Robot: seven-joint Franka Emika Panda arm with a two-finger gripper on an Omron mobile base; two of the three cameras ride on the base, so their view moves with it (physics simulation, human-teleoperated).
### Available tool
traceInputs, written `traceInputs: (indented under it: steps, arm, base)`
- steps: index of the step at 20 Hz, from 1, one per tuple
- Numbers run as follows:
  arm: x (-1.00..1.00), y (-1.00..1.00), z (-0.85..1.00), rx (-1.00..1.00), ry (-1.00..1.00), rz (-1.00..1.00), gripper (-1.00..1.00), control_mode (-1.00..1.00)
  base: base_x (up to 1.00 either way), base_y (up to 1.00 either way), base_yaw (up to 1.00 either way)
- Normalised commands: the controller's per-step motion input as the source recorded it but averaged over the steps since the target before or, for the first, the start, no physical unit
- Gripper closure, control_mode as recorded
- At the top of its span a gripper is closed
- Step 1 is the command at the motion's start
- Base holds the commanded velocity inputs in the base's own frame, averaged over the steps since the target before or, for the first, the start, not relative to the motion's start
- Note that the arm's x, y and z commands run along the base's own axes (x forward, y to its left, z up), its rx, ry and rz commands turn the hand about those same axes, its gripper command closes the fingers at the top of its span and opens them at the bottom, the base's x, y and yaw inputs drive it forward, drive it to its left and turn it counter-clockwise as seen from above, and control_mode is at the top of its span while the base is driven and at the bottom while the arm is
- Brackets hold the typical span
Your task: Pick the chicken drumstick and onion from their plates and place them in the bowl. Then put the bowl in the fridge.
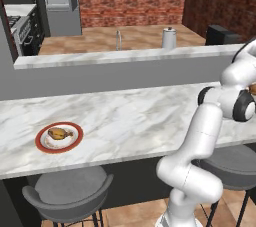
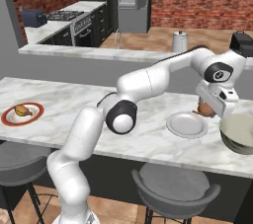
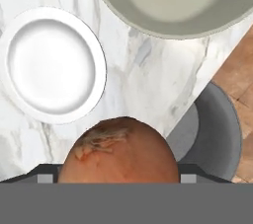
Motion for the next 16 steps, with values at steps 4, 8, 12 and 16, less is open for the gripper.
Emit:
traceInputs:
  steps: [4,8,12,16]
  arm:
    - [0.00,-0.19,0.18,-0.15,-0.08,0.03,1.00,-1.00]
    - [0.00,-0.12,0.00,-0.20,-0.16,0.00,1.00,-1.00]
    - [0.05,-0.15,0.00,-0.22,-0.18,0.02,1.00,-1.00]
    - [0.02,-0.17,0.00,-0.19,-0.18,0.04,1.00,-1.00]
  base:
    - [0.00,0.00,0.00]
    - [0.00,0.00,0.00]
    - [0.00,0.00,0.00]
    - [0.00,0.00,0.00]
